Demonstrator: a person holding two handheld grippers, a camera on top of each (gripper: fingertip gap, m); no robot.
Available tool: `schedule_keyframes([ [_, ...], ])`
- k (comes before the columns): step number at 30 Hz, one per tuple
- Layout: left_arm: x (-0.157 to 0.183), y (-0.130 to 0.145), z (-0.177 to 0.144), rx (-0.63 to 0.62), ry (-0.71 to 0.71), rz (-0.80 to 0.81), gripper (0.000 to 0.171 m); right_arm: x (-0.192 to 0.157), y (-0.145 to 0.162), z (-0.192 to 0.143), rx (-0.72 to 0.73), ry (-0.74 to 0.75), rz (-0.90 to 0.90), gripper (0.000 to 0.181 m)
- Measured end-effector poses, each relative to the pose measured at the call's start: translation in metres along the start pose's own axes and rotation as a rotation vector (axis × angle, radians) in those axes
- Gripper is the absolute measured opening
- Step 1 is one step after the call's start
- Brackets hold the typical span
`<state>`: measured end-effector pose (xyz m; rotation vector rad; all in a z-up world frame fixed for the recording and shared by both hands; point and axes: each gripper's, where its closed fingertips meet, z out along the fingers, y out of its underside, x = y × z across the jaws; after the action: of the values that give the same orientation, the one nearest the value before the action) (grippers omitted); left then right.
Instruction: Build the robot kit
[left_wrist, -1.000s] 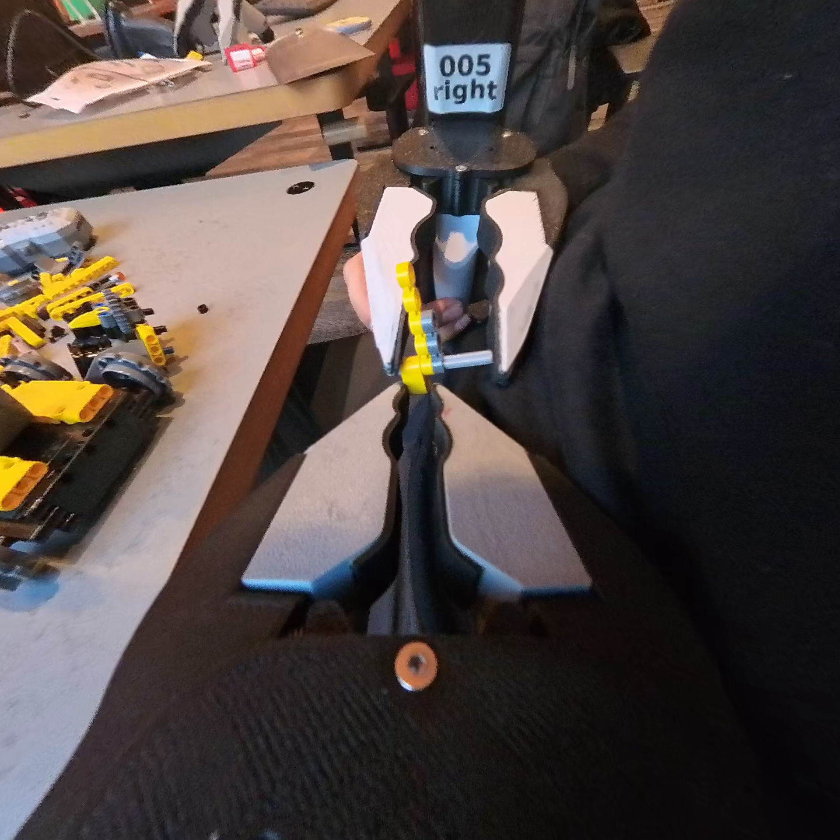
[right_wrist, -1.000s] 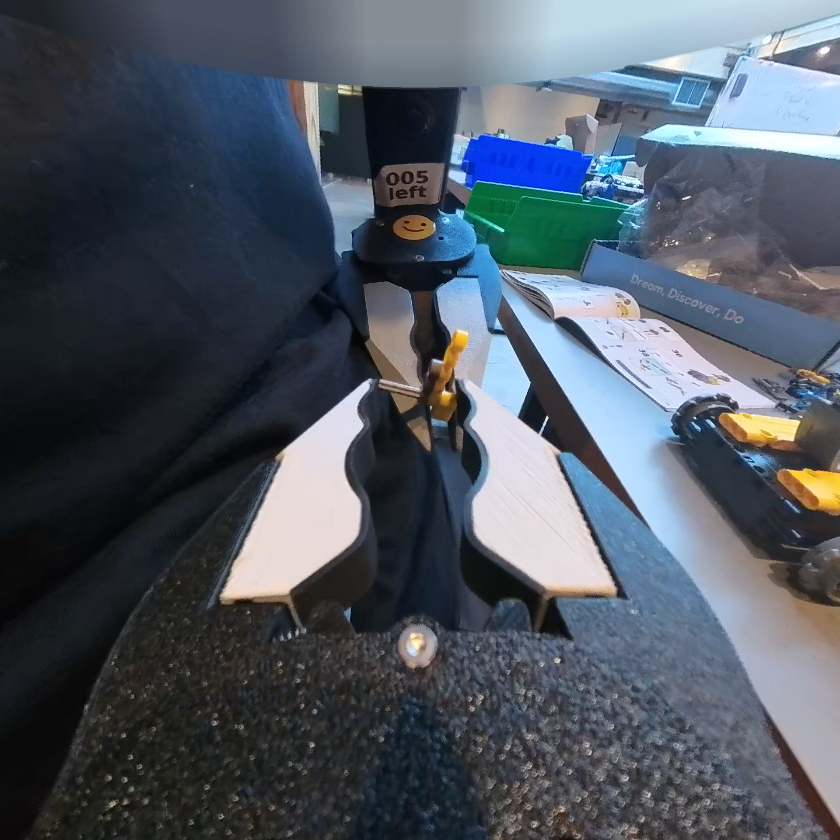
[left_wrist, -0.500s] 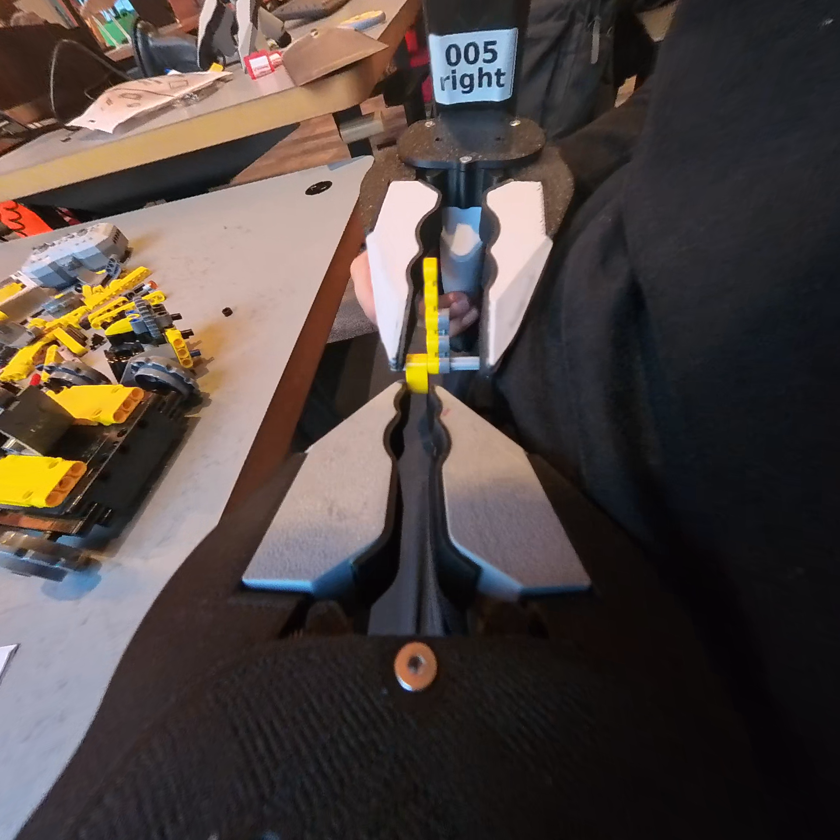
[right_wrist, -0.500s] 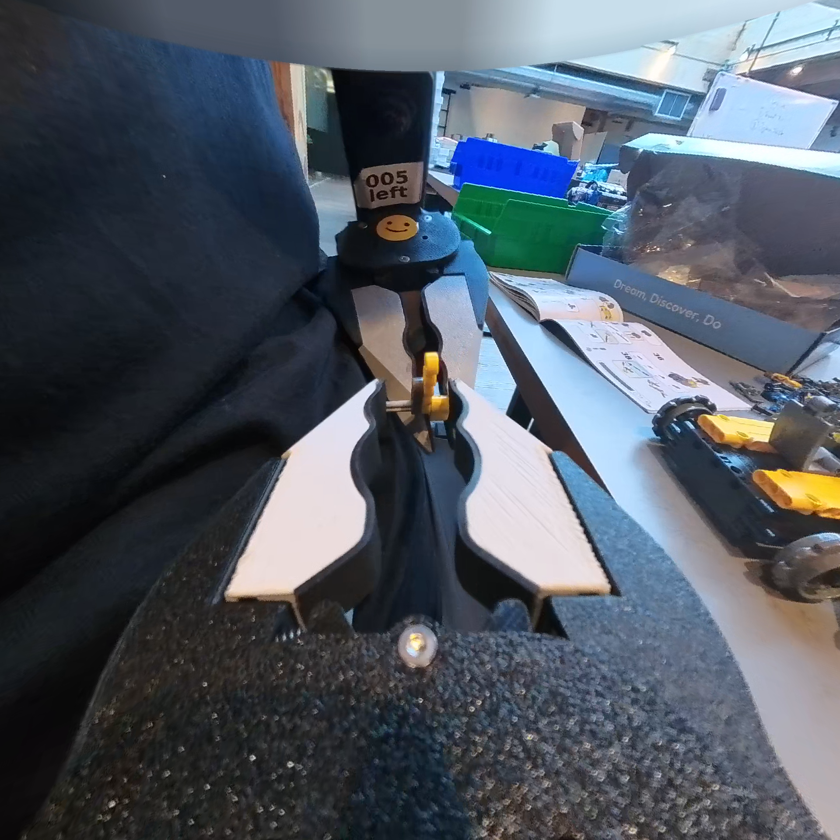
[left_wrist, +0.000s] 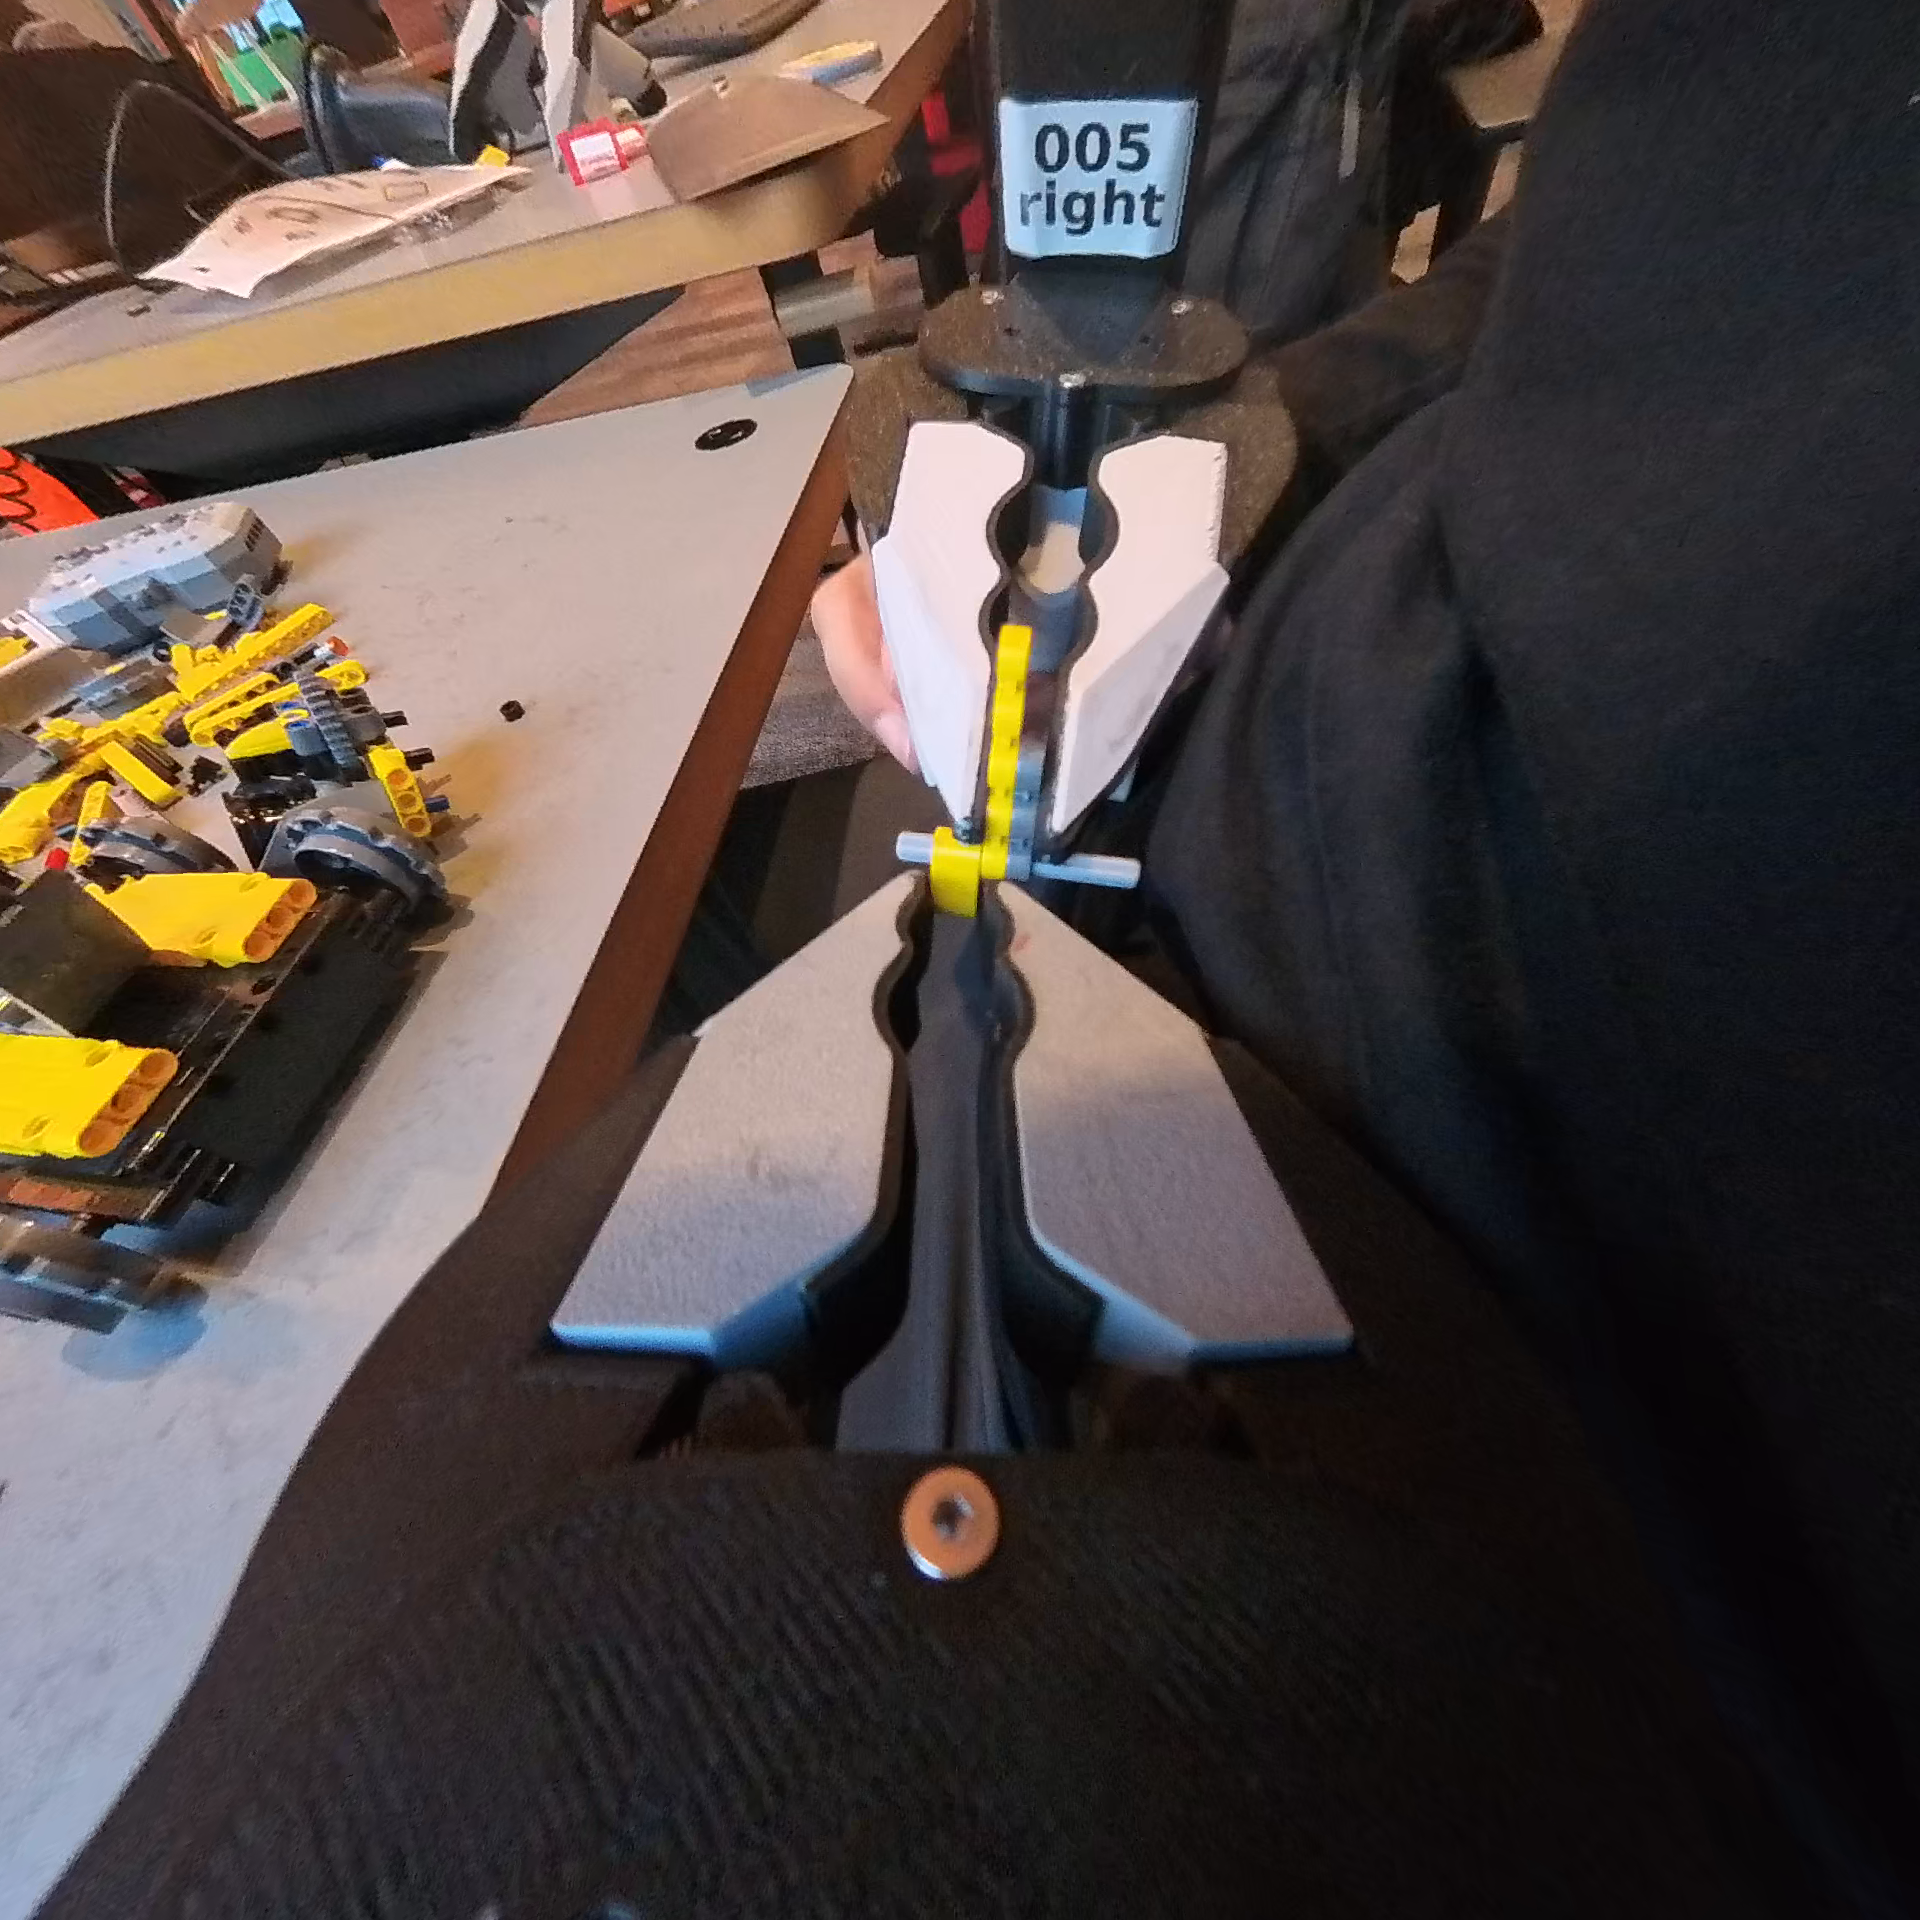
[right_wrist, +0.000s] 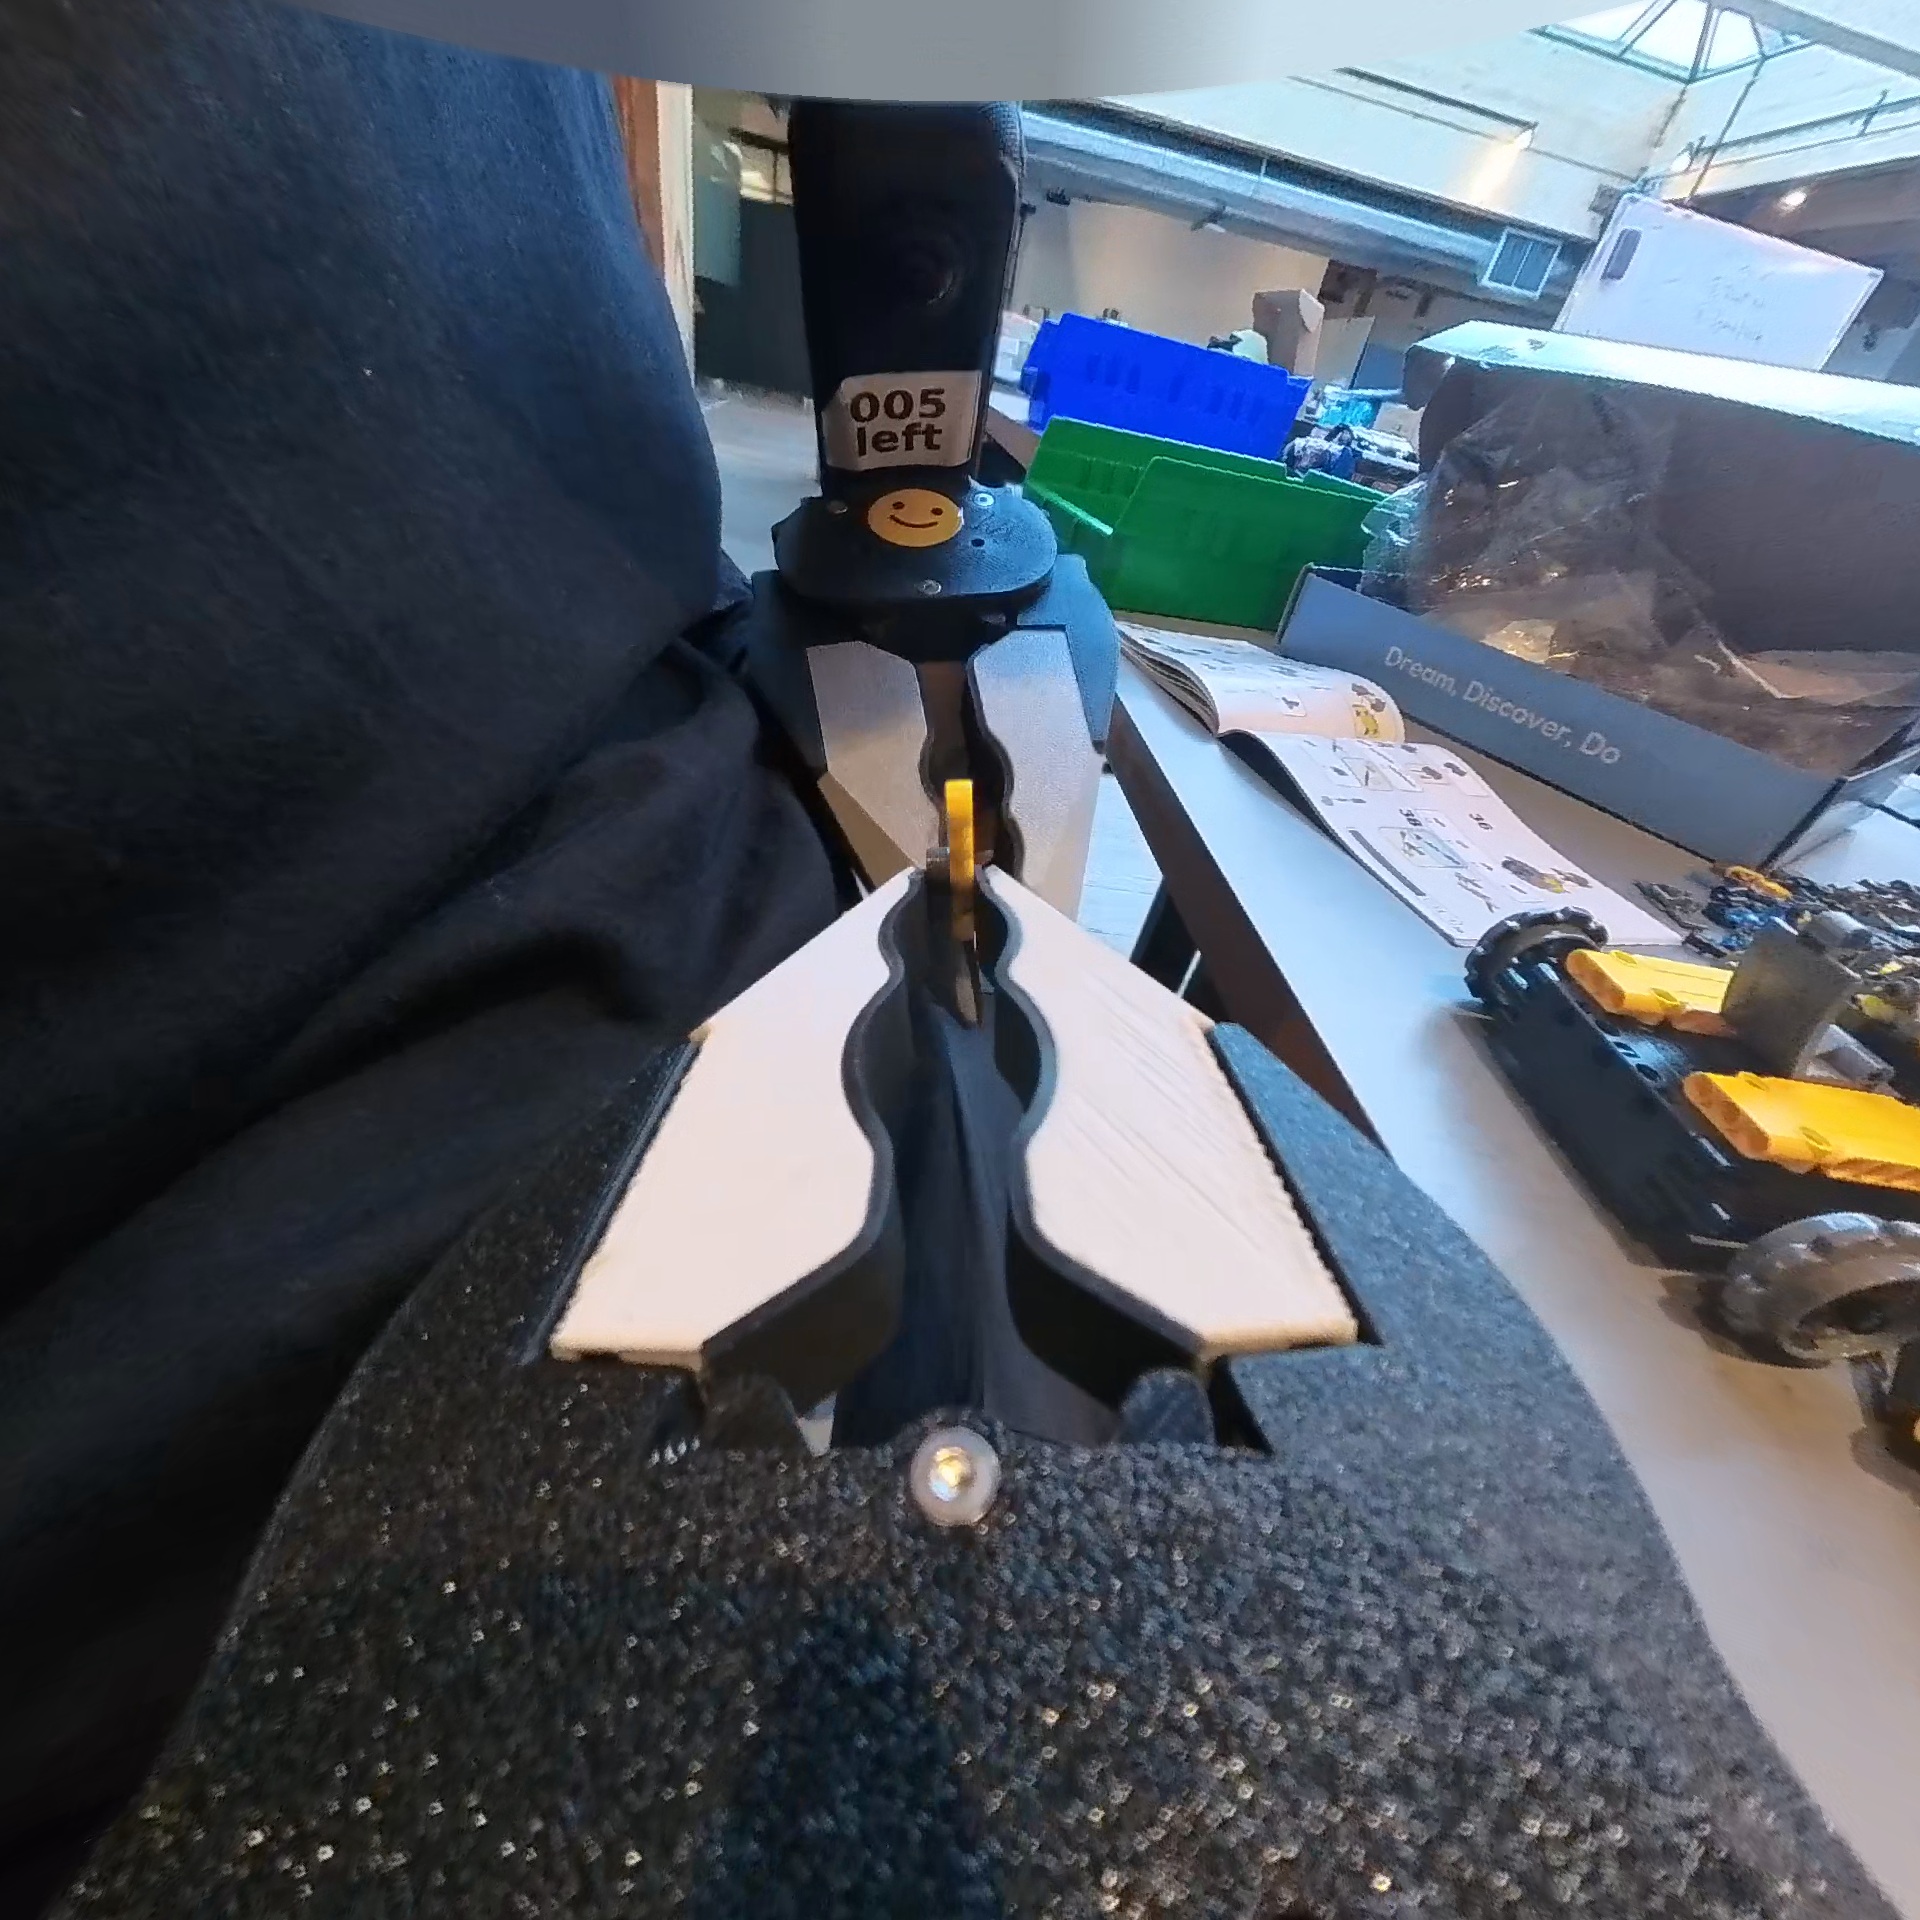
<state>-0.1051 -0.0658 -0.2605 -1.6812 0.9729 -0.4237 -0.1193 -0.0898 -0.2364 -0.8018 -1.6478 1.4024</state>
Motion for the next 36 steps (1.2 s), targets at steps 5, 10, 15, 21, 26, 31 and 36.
schedule_keyframes([
  [5,0.0,0.002,0.0,-0.009,0.006,0.024,0.005,0.0,0.0,0.0,0.012,-0.022,0.031,0.009],
  [10,-0.007,0.003,-0.001,-0.016,-0.004,-0.031,0.005,0.003,0.001,0.002,-0.003,-0.03,0.051,0.027],
  [15,-0.005,0.003,-0.001,-0.009,0.017,-0.062,0.005,0.002,0.003,0.002,-0.03,-0.037,0.022,0.035],
  [21,-0.005,0.005,0.0,-0.016,0.028,-0.084,0.005,0.001,0.007,0.005,-0.067,-0.018,-0.041,0.036],
  [26,-0.003,0.006,0.001,-0.022,0.025,-0.078,0.005,0.0,0.008,0.005,-0.066,-0.019,-0.05,0.034],
  [31,-0.001,0.007,0.001,-0.031,0.015,-0.06,0.005,-0.003,0.01,0.006,-0.073,-0.024,-0.08,0.034],
  [36,0.002,0.008,0.0,-0.036,0.0,-0.028,0.005,-0.007,0.011,0.007,-0.068,-0.038,-0.077,0.034],
])
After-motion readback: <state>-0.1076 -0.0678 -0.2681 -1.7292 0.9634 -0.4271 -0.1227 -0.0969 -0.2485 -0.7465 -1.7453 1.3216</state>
